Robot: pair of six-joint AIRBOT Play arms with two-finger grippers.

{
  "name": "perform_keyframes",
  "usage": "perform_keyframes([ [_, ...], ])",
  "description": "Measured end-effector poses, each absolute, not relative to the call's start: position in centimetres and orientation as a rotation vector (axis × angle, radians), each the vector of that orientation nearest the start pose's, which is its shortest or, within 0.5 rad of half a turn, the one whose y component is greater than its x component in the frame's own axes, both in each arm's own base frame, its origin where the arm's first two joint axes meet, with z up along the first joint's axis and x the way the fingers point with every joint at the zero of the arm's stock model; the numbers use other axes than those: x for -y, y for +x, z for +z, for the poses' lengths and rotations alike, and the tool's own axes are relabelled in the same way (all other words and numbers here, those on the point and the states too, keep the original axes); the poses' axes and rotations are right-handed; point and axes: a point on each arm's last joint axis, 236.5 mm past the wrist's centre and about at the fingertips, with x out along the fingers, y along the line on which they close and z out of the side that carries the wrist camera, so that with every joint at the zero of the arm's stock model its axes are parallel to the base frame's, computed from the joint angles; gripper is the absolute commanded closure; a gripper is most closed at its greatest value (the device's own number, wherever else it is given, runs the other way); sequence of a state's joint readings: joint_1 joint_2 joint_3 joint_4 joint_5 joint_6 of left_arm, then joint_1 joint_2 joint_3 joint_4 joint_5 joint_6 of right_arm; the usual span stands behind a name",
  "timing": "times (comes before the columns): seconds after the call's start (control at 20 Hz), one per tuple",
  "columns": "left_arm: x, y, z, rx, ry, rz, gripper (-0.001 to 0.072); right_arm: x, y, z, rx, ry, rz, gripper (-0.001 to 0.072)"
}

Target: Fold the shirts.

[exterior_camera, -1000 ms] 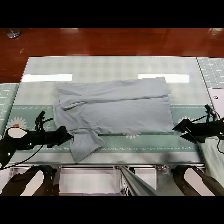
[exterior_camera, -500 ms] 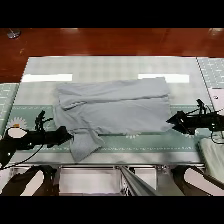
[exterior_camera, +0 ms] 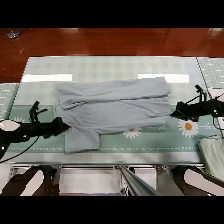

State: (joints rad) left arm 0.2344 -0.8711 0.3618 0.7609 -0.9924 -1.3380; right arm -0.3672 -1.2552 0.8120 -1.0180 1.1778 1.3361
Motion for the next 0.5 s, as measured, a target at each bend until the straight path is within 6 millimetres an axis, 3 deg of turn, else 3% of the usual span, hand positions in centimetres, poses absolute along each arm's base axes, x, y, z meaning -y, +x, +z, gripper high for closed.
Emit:
perform_keyframes([
  [0.2,7.9,28.3,-5.1,-1.194,-0.829,-0.188,0.0688,-0.4,34.3,-4.1,-1.332,0.599,0.13,0.0684],
  [0.5,5.9,36.9,-3.5,-1.094,-0.836,-0.159,0.0688,-1.9,40.7,-4.1,-1.279,0.6,0.185,0.0683],
])
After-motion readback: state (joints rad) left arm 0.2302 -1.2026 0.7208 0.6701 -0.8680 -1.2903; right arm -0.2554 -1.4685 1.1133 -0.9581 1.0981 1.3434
